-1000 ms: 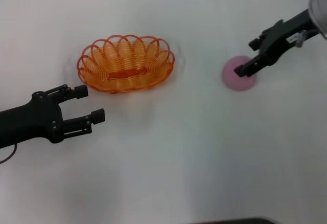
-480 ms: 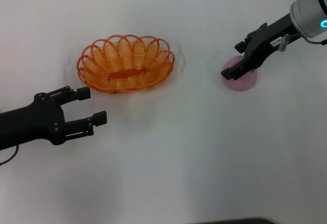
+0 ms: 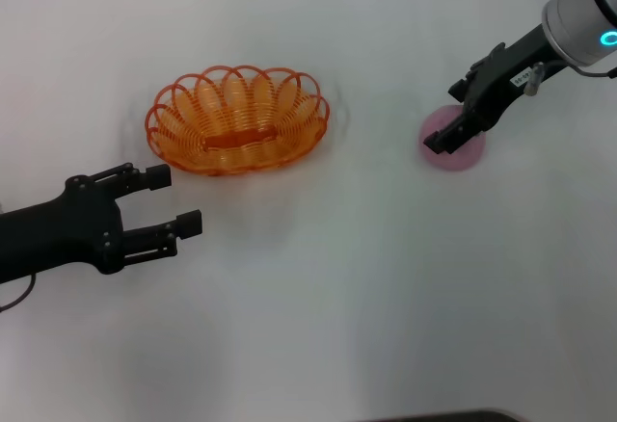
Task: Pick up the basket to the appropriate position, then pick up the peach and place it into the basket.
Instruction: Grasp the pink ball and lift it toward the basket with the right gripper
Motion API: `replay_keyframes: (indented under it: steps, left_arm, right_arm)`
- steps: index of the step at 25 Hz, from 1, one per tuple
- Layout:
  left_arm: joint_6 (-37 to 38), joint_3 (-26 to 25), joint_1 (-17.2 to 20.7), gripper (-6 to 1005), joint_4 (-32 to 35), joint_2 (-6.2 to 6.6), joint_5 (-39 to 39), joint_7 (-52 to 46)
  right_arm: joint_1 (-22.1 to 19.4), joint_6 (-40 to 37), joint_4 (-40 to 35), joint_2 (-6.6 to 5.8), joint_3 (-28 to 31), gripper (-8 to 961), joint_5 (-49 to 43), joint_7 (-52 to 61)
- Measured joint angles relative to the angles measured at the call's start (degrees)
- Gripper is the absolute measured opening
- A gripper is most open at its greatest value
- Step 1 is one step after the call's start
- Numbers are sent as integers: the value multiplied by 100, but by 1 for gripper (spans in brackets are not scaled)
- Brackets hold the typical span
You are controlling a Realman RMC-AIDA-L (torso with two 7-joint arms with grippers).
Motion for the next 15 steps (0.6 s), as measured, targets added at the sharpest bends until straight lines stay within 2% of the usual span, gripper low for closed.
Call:
replay_keyframes:
  steps: [15]
  left_arm:
    - [-38, 47, 1, 825, 24, 1, 60, -32]
  right_arm:
    - [135, -112, -65, 47, -177, 946, -320, 183]
